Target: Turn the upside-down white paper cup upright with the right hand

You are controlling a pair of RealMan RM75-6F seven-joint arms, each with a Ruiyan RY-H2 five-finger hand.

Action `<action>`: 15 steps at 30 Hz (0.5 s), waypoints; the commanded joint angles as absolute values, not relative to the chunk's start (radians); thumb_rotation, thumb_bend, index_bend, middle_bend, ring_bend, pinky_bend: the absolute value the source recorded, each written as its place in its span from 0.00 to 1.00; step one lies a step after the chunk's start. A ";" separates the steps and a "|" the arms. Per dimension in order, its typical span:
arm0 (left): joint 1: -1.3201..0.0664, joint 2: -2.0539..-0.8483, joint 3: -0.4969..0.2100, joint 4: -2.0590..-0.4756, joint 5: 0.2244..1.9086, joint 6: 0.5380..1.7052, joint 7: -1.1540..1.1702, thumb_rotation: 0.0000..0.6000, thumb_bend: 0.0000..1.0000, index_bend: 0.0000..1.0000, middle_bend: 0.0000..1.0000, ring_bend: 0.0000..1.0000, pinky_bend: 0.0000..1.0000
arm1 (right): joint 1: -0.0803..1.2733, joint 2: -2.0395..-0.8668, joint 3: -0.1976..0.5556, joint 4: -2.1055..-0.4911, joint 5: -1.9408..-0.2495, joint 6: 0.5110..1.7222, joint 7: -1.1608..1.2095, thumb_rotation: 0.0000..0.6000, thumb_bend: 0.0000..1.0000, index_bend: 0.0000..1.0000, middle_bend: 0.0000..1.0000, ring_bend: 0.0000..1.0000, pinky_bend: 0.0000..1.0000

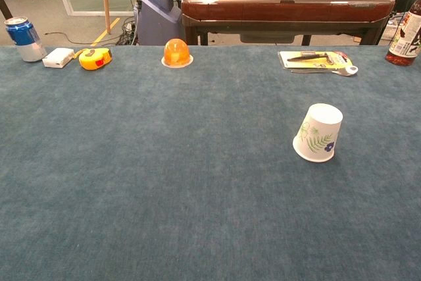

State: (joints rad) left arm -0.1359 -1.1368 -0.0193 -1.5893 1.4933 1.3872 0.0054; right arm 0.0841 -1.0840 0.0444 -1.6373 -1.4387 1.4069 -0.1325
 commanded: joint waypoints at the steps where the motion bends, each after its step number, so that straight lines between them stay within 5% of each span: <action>1: -0.137 -1.136 -0.020 -1.590 1.496 1.391 0.007 1.00 0.15 0.00 0.28 0.27 0.44 | 0.084 -1.085 0.044 -1.637 -1.439 1.405 -0.133 1.00 0.00 0.19 0.15 0.07 0.32; 15: -0.132 -1.132 -0.019 -1.590 1.473 1.386 0.006 1.00 0.15 0.00 0.29 0.27 0.44 | 0.101 -1.092 0.048 -1.642 -1.429 1.373 -0.127 1.00 0.00 0.20 0.17 0.09 0.32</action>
